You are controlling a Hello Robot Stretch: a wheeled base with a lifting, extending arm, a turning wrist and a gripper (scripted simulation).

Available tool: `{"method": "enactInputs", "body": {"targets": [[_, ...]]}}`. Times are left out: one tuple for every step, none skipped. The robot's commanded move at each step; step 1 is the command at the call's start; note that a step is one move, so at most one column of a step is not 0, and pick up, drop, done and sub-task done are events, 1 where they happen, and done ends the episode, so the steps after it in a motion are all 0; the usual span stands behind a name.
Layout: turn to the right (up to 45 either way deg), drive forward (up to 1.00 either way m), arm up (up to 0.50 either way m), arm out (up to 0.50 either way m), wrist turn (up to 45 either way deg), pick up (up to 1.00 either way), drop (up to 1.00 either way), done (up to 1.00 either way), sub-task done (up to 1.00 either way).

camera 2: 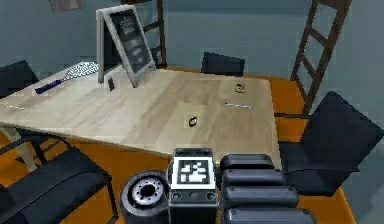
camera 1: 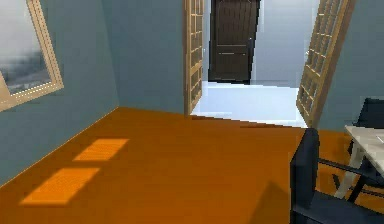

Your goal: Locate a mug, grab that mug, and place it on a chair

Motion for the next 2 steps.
{"method": "enactInputs", "body": {"targets": [[0.0,0.5,0.0,0.0,0.0,0.0,0.0,0.0,0.0],[0.0,0.0,0.0,0.48,0.0,0.0,0.0,0.0,0.0]]}}
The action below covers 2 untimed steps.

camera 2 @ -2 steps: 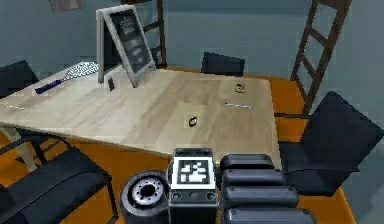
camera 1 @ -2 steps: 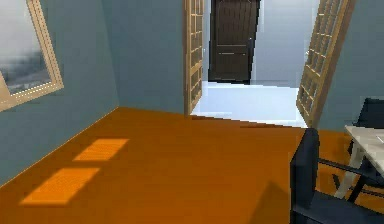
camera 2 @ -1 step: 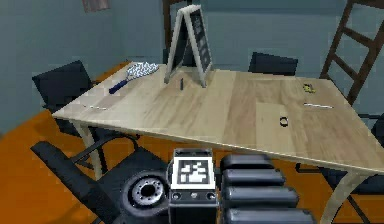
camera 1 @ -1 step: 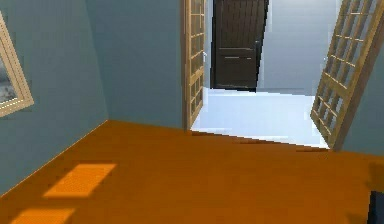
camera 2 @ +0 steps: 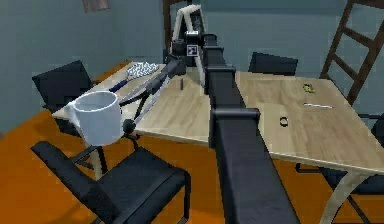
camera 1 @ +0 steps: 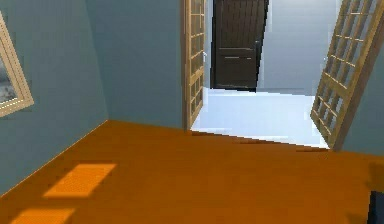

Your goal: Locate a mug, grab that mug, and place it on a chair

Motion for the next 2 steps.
{"method": "enactInputs", "body": {"targets": [[0.0,0.0,0.0,0.0,39.0,0.0,0.0,0.0,0.0],[0.0,0.0,-0.36,0.0,0.0,0.0,0.0,0.0,0.0]]}}
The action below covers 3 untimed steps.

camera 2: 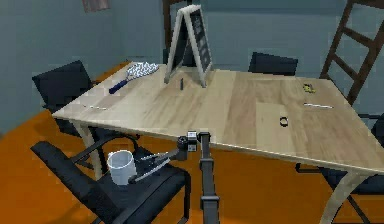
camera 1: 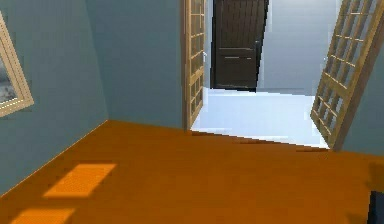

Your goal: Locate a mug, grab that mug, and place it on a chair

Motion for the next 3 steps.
{"method": "enactInputs", "body": {"targets": [[0.0,0.0,-0.32,0.0,0.0,0.0,0.0,0.0,0.0],[0.0,0.0,0.0,0.0,0.0,0.0,1.0,0.0,0.0],[0.0,0.0,0.1,0.0,0.0,0.0,0.0,0.0,0.0]]}}
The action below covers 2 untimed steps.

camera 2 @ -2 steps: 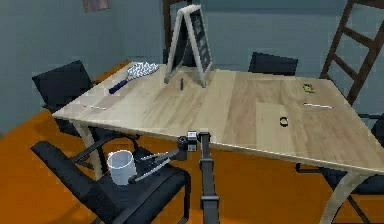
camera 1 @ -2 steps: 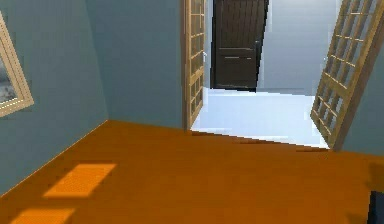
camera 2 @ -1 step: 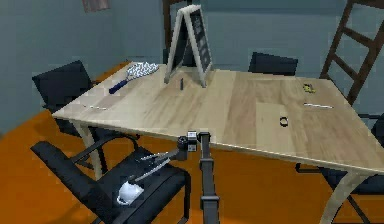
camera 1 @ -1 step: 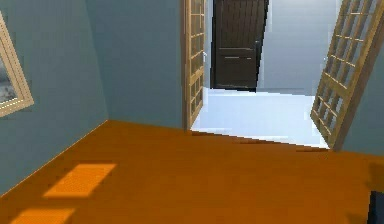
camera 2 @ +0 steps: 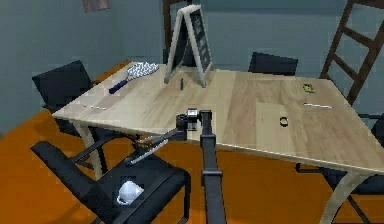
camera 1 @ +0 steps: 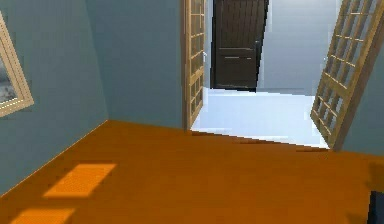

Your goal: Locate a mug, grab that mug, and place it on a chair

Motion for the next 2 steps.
{"method": "enactInputs", "body": {"targets": [[0.0,0.0,0.0,-0.08,0.0,0.0,0.0,0.0,0.0],[0.0,0.0,0.0,0.0,0.0,0.0,0.0,1.0,0.0]]}}
